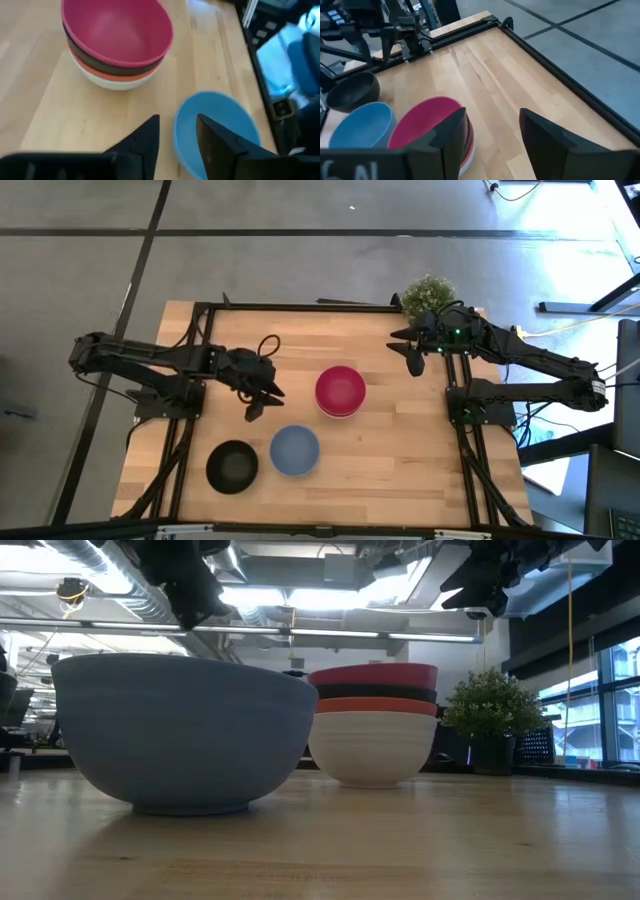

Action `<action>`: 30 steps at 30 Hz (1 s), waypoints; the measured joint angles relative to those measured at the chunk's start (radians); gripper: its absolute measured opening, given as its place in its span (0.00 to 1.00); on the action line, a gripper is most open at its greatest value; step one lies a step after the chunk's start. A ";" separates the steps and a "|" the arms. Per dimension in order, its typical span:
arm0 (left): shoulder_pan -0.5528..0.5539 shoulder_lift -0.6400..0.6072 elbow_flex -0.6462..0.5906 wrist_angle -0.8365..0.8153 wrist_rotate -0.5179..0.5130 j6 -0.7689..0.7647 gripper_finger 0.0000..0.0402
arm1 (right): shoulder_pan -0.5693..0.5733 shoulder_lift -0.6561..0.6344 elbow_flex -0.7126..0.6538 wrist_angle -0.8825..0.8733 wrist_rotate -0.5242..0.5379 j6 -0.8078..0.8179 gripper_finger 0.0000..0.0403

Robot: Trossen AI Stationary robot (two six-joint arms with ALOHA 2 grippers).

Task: Nest bowls inside each other
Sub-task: Stack the blue bowl on top of the red bowl

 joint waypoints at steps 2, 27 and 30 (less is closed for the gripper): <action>0.000 -0.010 -0.008 -0.003 0.016 -0.057 0.30 | 0.001 0.000 0.000 0.000 0.000 0.007 0.46; -0.100 0.007 -0.043 -0.042 0.070 -0.129 0.30 | 0.002 0.076 0.000 0.090 0.001 0.007 0.46; -0.120 0.038 -0.043 -0.039 0.078 -0.055 0.30 | 0.002 0.088 0.000 0.088 0.001 0.006 0.46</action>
